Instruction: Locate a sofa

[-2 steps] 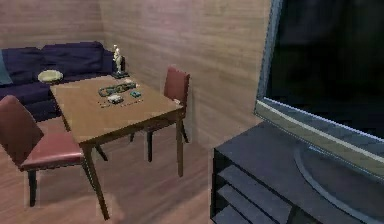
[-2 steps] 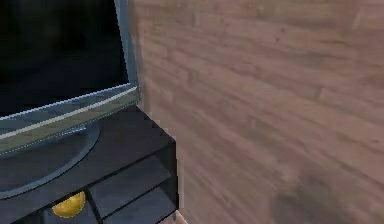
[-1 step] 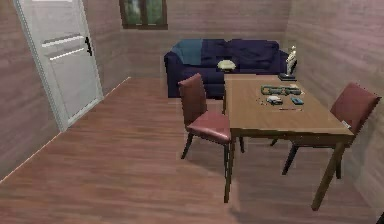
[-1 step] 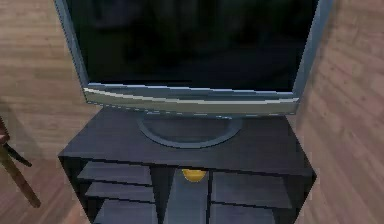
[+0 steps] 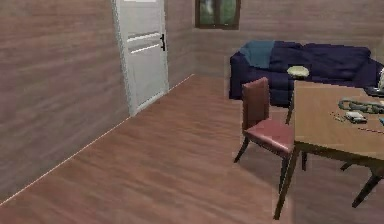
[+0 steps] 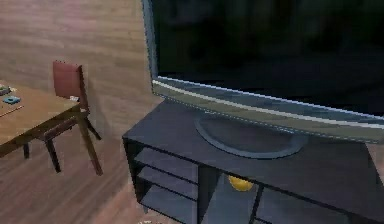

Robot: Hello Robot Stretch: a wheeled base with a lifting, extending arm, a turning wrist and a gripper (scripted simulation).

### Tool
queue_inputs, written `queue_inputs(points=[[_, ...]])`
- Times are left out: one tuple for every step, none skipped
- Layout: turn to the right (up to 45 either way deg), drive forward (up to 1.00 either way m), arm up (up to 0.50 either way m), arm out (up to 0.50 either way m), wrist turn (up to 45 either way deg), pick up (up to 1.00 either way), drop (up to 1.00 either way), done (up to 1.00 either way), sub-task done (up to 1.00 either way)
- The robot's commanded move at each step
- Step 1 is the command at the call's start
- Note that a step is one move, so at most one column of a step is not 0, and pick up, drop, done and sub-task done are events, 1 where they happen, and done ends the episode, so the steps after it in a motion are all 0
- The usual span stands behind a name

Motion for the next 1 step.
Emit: queue_inputs(points=[[0.0,1.0,0.0,0.0,0.0,0.0,0.0,0.0,0.0]])
